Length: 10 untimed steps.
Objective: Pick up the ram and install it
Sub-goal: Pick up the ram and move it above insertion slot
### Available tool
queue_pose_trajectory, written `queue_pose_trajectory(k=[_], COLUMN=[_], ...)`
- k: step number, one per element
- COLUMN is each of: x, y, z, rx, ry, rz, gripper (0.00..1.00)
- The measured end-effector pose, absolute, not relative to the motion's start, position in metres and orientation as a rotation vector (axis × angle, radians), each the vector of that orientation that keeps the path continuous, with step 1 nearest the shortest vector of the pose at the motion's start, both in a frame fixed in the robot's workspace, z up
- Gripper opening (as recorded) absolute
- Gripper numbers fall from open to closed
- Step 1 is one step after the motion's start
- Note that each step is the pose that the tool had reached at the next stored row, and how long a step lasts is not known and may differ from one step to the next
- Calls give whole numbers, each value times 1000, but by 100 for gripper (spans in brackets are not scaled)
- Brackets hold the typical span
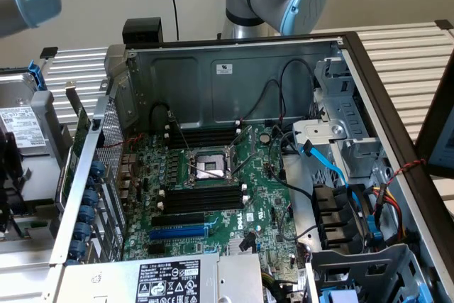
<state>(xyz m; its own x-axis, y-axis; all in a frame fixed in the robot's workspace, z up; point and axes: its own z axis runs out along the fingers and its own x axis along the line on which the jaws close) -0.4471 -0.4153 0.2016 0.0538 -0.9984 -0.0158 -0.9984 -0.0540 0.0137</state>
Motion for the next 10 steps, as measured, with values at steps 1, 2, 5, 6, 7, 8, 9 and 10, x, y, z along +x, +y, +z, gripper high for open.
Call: queue_pose_trajectory(k=[1,2,5,6,7,8,9,10], x=[-447,-447,-447,-447,-447,-447,-447,-448], y=[-415,-415,-416,-417,-417,-418,-419,-420], z=[201,200,199,199,200,205,209,214], rx=[-2279,-2278,-2276,-2276,-2276,-2275,-2276,-2276], ry=[2159,2159,2156,2156,2156,2156,2156,2156], rz=[35,36,42,42,42,43,43,43], gripper=[42,42,30,24,18,18,13,13])
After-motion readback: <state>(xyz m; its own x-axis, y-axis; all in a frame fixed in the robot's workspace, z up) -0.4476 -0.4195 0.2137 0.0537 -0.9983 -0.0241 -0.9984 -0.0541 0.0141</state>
